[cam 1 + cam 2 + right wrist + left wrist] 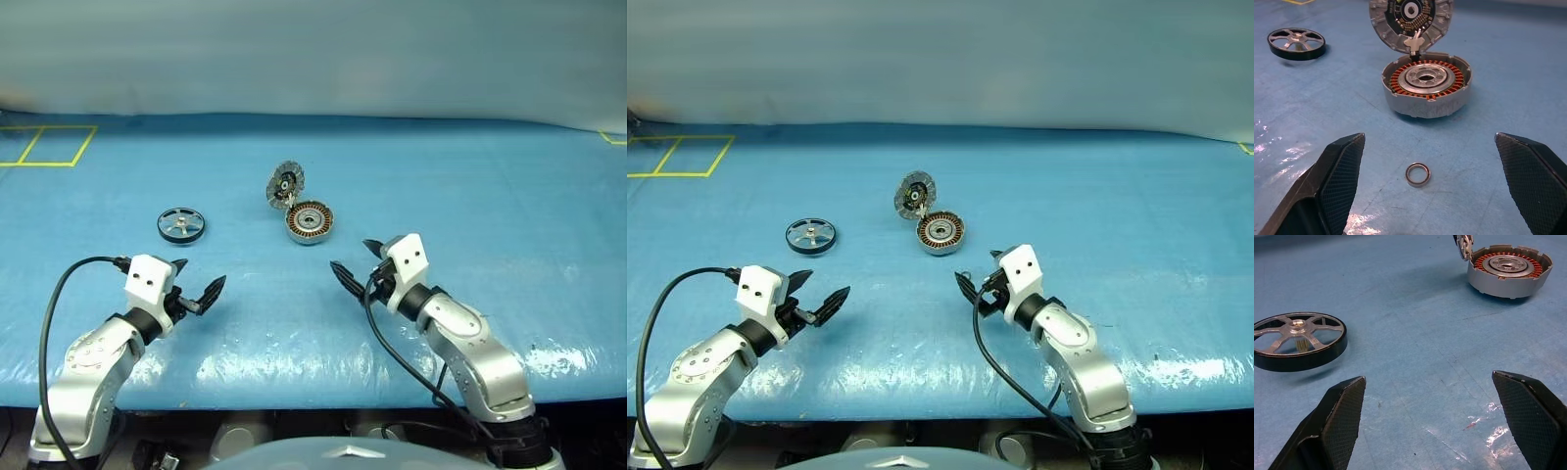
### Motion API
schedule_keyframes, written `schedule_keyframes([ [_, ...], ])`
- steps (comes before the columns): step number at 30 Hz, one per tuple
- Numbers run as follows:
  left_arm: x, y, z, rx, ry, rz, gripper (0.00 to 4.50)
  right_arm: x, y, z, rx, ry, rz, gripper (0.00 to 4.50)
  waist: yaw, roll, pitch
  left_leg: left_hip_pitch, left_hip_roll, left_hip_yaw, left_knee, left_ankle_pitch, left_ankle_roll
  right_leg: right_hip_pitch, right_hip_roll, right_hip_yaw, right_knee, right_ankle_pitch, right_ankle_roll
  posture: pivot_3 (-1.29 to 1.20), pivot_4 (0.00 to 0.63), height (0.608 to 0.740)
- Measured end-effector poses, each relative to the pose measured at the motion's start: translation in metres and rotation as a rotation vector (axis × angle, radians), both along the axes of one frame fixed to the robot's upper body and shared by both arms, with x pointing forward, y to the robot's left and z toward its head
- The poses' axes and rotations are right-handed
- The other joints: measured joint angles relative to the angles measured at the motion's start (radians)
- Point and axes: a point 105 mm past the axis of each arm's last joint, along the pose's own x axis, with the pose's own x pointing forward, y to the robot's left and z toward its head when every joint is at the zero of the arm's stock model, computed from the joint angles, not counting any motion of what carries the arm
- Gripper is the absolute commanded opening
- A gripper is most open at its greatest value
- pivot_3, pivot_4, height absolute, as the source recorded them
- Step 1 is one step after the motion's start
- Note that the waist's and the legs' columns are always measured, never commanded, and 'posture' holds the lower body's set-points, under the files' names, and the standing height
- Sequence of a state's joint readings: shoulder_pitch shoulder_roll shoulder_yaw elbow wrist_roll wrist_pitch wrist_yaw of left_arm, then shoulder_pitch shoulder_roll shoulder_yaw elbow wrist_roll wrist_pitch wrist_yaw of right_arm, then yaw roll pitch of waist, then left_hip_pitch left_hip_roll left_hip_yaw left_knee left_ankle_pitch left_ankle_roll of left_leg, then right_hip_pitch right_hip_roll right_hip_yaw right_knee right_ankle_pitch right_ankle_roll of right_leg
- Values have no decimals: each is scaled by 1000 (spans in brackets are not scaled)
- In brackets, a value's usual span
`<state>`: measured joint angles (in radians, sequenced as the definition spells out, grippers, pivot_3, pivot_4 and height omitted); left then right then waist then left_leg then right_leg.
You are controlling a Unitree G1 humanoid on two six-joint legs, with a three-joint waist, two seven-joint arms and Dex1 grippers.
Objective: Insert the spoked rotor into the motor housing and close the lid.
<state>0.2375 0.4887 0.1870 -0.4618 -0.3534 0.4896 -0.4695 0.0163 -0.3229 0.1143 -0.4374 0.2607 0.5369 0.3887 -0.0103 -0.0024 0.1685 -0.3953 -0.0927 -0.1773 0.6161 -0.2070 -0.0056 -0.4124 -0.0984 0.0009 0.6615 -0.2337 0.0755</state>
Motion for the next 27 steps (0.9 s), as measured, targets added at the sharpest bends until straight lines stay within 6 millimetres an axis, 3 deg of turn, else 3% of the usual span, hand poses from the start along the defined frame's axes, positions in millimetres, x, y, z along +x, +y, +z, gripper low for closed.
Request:
schedule_keyframes([
  [9,0,0,1,13,-14,-10,4500,-2,-4,-11,-6,93,-23,4476,0,0,0,0,0,4,1,-1,2,-1,0,4,-1,0,0,0,150,740],
  [27,0,-2,0,14,-10,-15,4500,0,-8,-13,-21,126,-44,4476,0,0,0,0,0,8,3,-2,4,-1,0,8,-1,3,4,0,150,740],
])
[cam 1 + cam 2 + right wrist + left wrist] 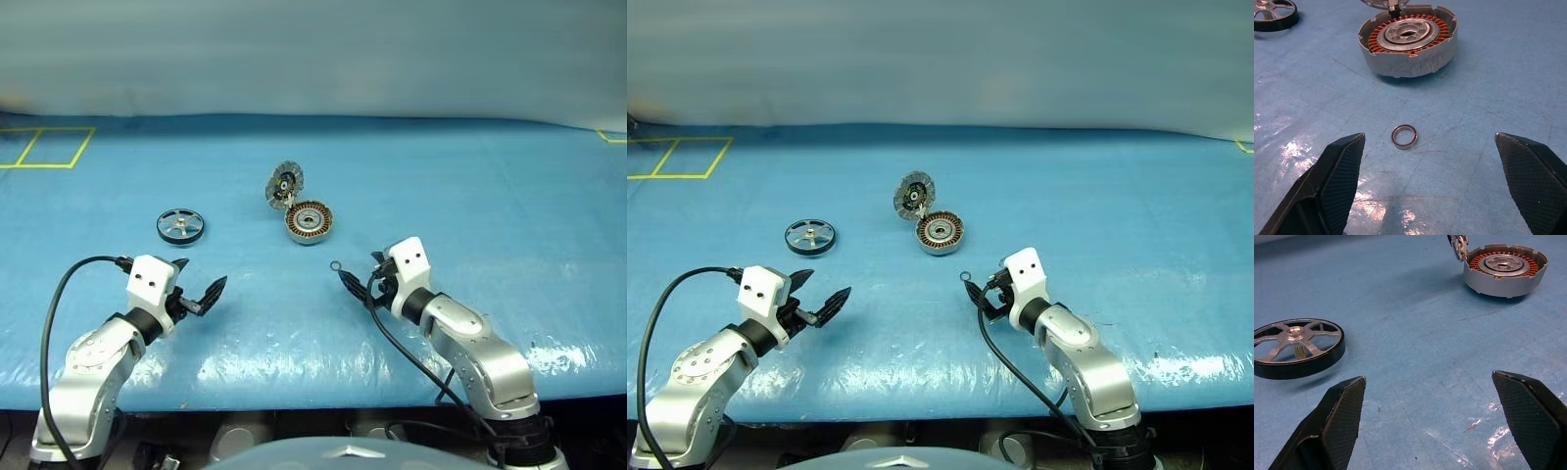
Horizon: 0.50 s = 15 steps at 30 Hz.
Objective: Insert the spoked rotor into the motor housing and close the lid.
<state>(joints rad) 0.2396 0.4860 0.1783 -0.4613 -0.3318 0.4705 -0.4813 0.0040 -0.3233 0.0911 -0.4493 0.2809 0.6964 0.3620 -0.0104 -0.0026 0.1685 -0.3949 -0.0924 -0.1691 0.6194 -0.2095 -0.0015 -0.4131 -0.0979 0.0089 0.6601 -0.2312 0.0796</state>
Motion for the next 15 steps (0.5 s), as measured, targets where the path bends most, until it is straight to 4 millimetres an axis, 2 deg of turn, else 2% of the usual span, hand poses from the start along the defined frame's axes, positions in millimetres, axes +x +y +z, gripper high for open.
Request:
schedule_keyframes([
  [7,0,0,-1,0,2,1,4500,1,-1,-3,-23,30,-5,4476,-1,0,0,0,0,1,0,0,0,0,0,1,0,0,0,0,150,740],
  [10,0,-1,-2,1,3,1,4500,4,1,0,-138,33,78,4476,-2,0,0,0,0,2,1,0,1,0,0,1,0,0,-1,0,150,740],
  [13,1,-3,-2,-3,5,-5,4500,13,7,19,-264,-19,211,4476,-3,-1,1,0,1,4,3,0,1,0,0,2,0,1,-2,0,150,740],
  [15,2,-4,-4,-7,8,-7,4500,16,20,35,-376,-61,369,4476,-4,-2,1,0,1,5,4,0,1,0,0,1,-1,1,-2,0,150,740],
])
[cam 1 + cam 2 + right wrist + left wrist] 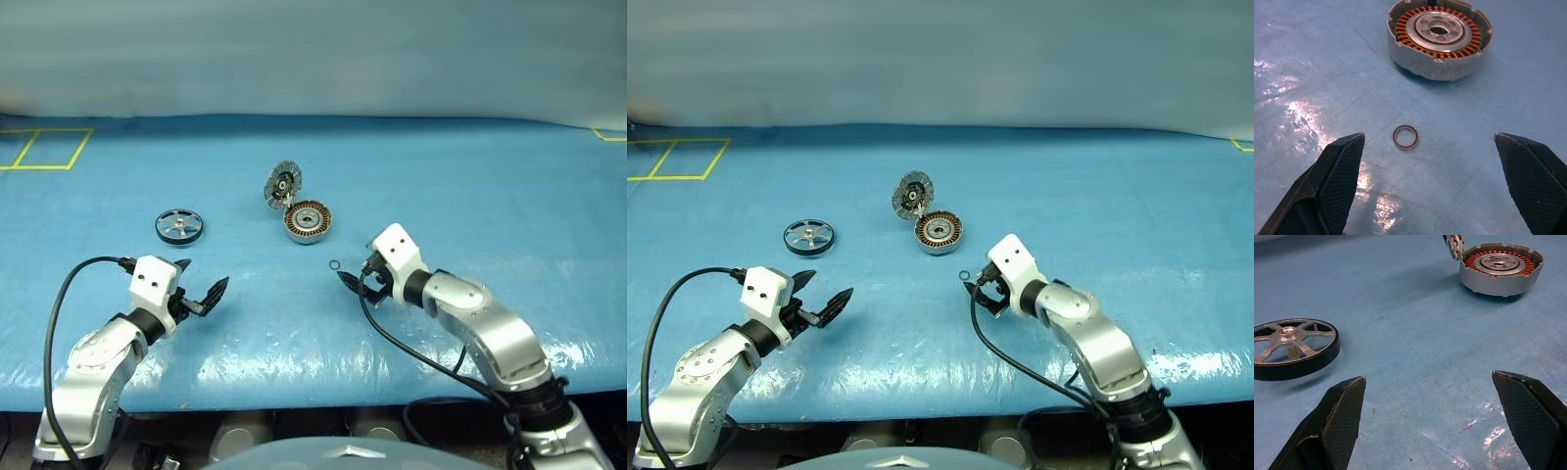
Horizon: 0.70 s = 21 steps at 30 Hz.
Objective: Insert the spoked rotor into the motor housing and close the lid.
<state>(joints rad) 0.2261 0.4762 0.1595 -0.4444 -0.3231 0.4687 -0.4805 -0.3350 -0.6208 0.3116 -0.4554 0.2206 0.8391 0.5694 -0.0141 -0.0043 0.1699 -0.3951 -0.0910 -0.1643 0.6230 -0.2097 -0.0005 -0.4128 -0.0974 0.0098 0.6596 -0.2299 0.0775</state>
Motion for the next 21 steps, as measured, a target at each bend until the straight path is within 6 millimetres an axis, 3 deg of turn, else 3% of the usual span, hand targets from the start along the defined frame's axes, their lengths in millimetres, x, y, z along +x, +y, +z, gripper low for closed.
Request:
schedule_keyframes([
  [3,1,-2,-1,-3,2,-5,4500,6,15,16,-132,-43,166,4476,1,-2,1,0,1,0,0,0,0,0,0,-1,-1,0,0,0,150,740],
  [8,4,-4,3,-2,-30,-9,4500,35,49,30,-246,-107,327,4476,-5,-5,1,-1,2,1,-1,-1,1,-1,1,0,-3,4,1,0,150,740],
  [14,-3,-4,-1,16,-44,-21,4500,66,69,15,-371,-125,371,4476,-7,-5,1,-1,2,1,-1,-2,0,-2,1,1,-4,8,-4,0,150,740],
  [21,-16,-11,-14,21,0,-56,4500,77,77,1,-435,-102,427,4476,-10,-5,2,-1,2,1,-1,-3,0,-3,2,1,-3,8,-5,0,150,740],
])
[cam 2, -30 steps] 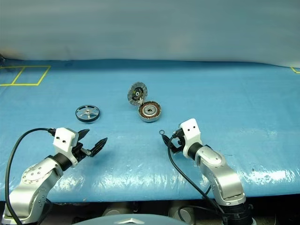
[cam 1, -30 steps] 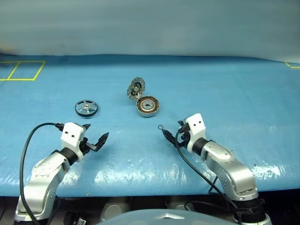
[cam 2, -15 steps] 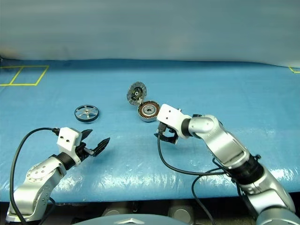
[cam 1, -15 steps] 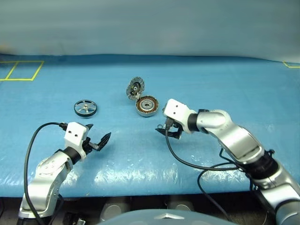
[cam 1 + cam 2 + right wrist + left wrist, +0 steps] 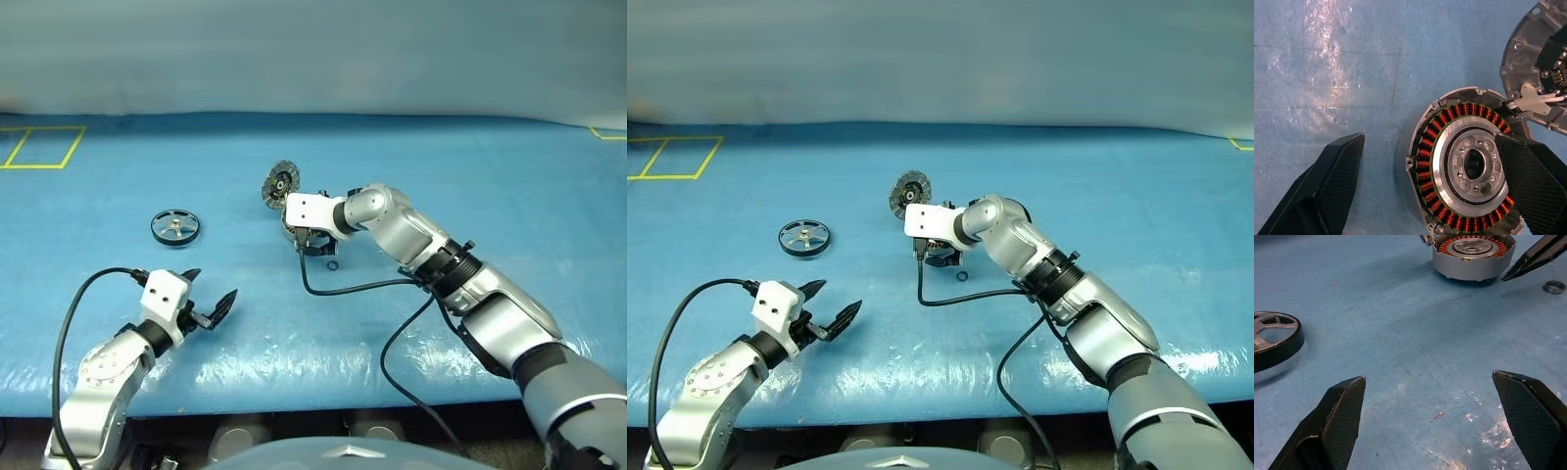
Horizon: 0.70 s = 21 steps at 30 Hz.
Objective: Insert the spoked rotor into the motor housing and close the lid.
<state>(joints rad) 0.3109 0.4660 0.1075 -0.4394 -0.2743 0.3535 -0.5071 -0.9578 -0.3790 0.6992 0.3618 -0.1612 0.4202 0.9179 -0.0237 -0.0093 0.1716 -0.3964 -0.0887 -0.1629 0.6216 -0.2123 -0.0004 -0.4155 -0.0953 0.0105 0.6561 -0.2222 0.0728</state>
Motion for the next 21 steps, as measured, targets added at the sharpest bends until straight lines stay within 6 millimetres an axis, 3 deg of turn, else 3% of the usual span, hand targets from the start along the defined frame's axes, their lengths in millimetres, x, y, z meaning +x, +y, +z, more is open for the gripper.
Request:
schedule_keyframes([
  [13,1,-4,2,-14,-21,-4,4500,6,-8,-15,-54,36,-13,4476,-4,0,0,1,1,0,0,1,-1,0,2,0,2,1,-1,0,150,740],
  [16,2,-5,2,-19,-23,-3,4500,8,-7,-16,-49,35,-15,3850,-4,0,0,2,2,1,0,1,-1,0,2,0,2,1,-2,0,150,740],
  [21,2,-8,2,-30,-26,-6,4500,11,-4,-16,-52,27,-18,2259,-5,0,-1,3,2,1,1,1,-2,1,2,0,2,2,-2,0,150,740],
])
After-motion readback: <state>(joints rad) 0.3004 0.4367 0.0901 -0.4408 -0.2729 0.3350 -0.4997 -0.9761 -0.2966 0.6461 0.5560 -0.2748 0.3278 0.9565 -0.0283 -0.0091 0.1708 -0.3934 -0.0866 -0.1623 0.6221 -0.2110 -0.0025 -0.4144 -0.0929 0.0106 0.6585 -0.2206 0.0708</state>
